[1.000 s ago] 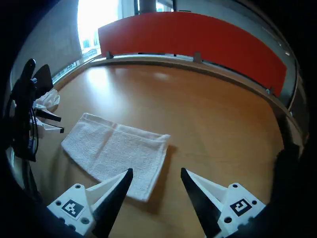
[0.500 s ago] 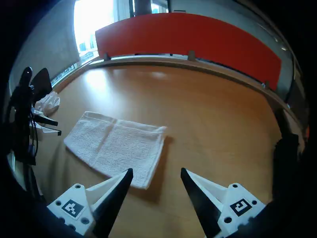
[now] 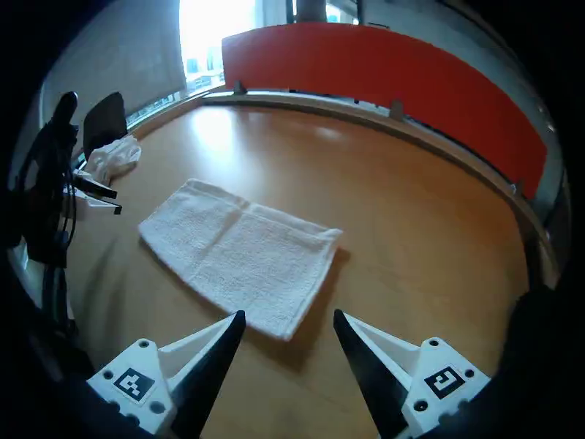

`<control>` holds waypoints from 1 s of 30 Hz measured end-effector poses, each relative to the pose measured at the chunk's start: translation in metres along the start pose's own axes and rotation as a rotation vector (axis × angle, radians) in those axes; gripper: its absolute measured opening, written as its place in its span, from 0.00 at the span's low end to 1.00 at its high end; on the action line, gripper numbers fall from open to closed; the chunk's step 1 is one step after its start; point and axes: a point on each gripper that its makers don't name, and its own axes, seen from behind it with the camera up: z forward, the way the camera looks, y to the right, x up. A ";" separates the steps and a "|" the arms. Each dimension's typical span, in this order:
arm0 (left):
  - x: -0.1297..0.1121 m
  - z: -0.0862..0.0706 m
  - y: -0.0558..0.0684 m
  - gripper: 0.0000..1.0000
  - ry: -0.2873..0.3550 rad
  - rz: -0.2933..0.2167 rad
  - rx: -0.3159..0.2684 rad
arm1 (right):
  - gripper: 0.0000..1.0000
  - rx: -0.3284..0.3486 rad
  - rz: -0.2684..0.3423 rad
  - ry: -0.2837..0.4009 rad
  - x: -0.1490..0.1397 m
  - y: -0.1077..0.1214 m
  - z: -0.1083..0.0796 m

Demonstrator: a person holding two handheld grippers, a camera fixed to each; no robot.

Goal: Fold towel

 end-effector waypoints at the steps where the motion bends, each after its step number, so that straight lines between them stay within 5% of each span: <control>1: -0.002 -0.002 -0.002 0.97 0.001 -0.005 0.003 | 0.93 0.005 -0.013 -0.005 -0.001 0.000 0.000; 16: -0.015 -0.020 -0.017 0.97 0.007 -0.055 0.033 | 0.92 0.059 -0.124 -0.066 -0.016 -0.001 0.006; 30: -0.031 -0.027 -0.026 0.97 -0.008 -0.073 0.048 | 0.73 0.092 -0.193 -0.123 -0.033 0.003 0.020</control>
